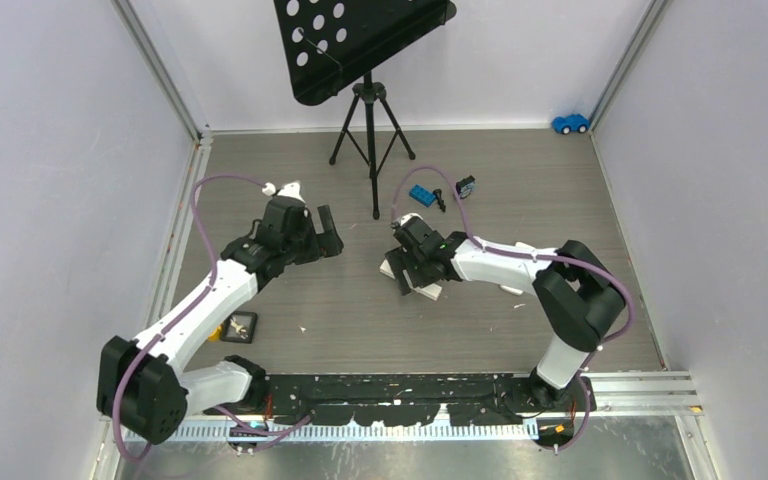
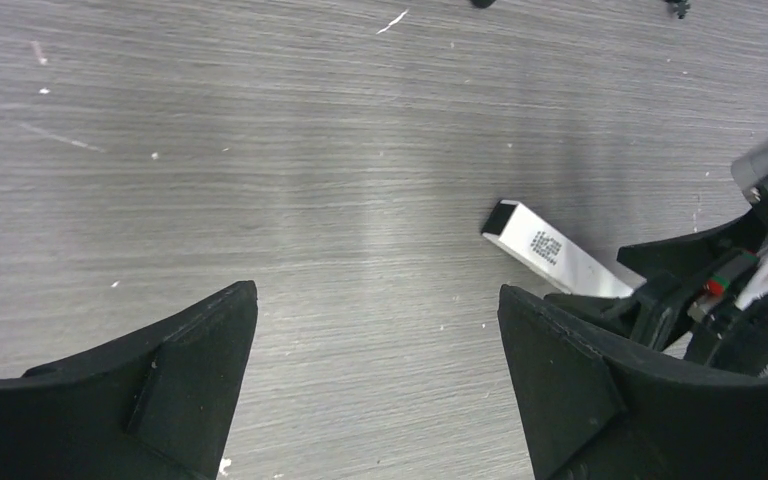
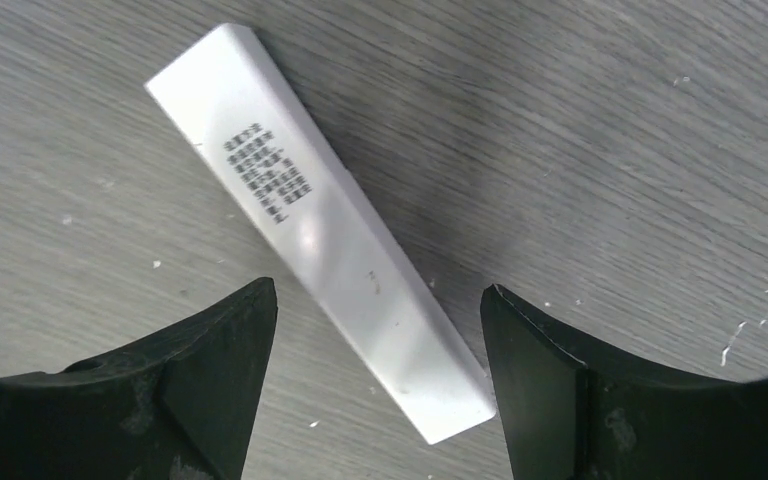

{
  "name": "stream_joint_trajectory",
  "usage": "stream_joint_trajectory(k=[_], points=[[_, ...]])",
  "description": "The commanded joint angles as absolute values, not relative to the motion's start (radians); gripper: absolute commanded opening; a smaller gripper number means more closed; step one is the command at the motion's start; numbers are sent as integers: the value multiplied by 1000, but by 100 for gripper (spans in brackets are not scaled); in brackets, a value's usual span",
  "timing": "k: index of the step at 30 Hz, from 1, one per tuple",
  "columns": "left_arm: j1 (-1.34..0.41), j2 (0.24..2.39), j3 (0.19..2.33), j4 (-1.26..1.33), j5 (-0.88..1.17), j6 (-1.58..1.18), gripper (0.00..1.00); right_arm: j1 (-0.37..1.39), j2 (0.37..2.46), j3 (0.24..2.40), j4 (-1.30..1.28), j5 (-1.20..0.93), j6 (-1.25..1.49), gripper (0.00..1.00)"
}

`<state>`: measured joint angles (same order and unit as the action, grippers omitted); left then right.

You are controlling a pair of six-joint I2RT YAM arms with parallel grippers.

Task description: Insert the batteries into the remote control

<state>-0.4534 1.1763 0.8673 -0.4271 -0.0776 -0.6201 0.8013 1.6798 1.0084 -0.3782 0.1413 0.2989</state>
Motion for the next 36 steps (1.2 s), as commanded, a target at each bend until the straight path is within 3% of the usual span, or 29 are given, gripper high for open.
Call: stream_joint_trajectory(k=[1,8,12,16,26,31,36], points=[[-445,1091,864,-504,-124,-604,93,804,1711,1067,-401,235,240,76],[-445,1017,882,-553,-119,-594,93,797,1718,1063,-375,276,337,47],[-445,1008,898,-579,-98,-589,93,750,1718,1064,-439,378,483,38],[-445,1010,910,-604,-91,-572,93,682,1647,1013,-484,521,665,36],[-445,1055,955,-652,-74,-576,93,503,1560,902,-485,568,811,41],[-445,1040,963,-672,-74,-573,94,469,1568,908,-478,528,804,53],[-445,1000,988,-722,-80,-549,96,457,1502,898,-482,519,772,72]])
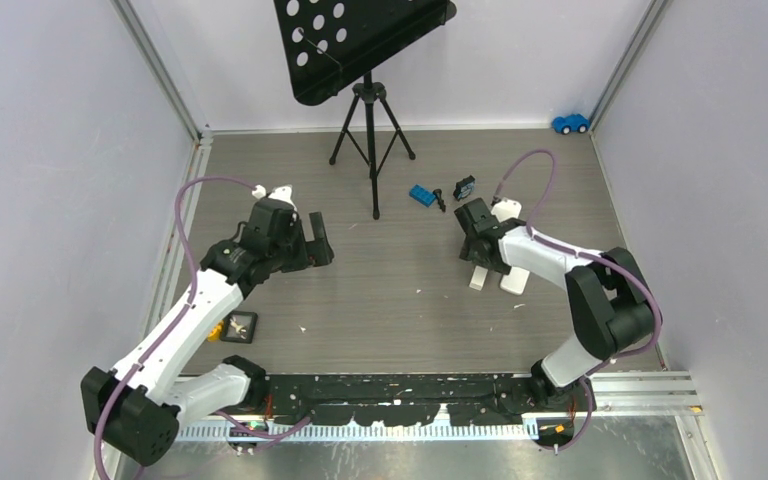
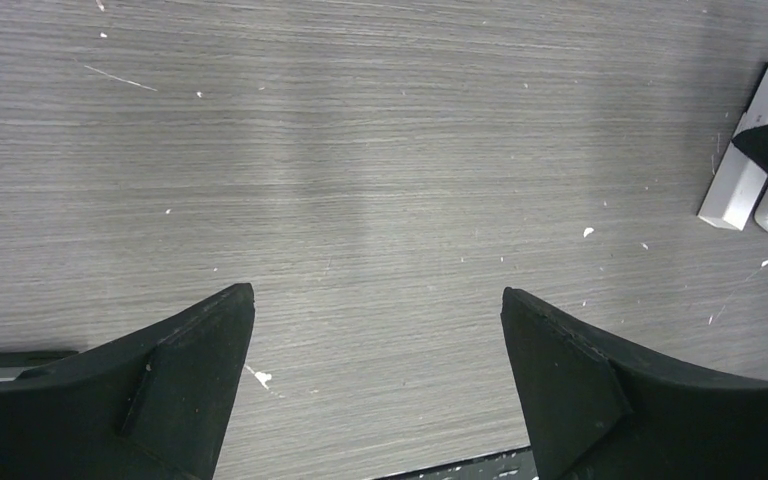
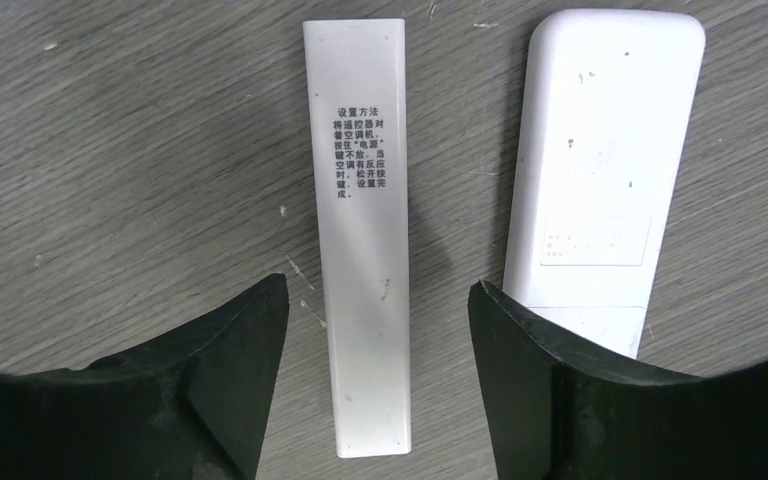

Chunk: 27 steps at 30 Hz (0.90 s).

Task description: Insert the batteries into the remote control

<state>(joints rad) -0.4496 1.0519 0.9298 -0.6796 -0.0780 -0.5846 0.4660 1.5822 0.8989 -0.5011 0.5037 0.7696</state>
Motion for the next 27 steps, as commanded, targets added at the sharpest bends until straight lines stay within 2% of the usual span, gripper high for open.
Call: stream_joint_trajectory(k=[1,7,12,20,27], points=[[-445,986,991,-734,-86,-546,97,456,1475,895,-482,515,760,73],[-445,878,1026,-809,-111,-526,100,456,1212,901,-573,523,706,78],[-445,759,1101,-912,-133,-491,100,456,916,931,-714,589,667,87],[-445,598,1219,-1067,-203,-478,100,456,582,1130,-970,786,591,89],[-445,480,1275,-1090,-233,-507,100,456,369,1281,-1010,961,470,90]])
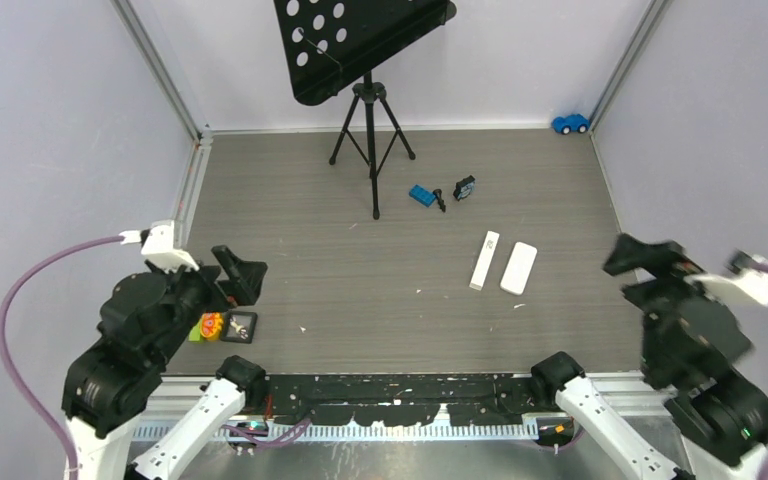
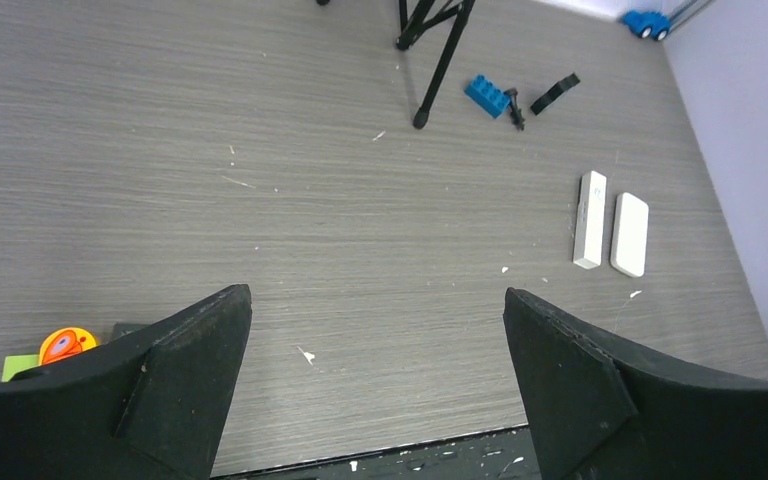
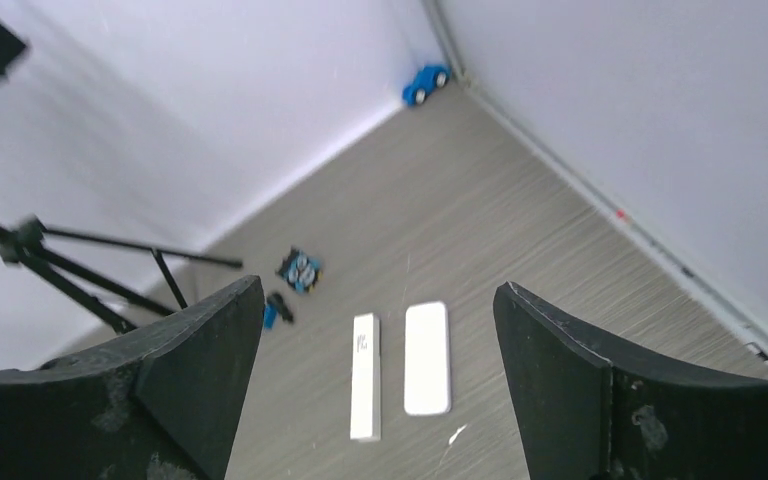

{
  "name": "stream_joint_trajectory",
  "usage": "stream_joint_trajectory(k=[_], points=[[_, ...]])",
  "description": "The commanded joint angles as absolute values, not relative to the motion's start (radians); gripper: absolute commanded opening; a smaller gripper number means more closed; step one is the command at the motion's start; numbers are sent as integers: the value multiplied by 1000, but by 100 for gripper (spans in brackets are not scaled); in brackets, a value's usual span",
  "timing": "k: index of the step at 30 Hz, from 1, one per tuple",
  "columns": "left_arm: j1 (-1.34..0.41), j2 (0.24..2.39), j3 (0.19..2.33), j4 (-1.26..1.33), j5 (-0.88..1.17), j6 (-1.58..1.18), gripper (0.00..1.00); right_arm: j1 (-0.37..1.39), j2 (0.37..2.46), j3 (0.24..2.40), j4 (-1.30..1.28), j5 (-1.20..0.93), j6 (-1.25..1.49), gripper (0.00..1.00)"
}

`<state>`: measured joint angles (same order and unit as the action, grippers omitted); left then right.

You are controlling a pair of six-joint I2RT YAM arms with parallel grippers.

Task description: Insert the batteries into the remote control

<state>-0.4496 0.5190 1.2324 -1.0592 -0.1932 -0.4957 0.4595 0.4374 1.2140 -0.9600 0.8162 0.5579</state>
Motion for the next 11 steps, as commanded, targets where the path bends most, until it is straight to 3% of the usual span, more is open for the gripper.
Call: stream_joint_trajectory(k=[1,11], points=[[-445,465,1281,-1093,-238,-510,100,456,350,1295,-1008,963,458,90],[-445,442,1339,-1159,-280,-516,100,456,286,1342,-1004,957,425,90]])
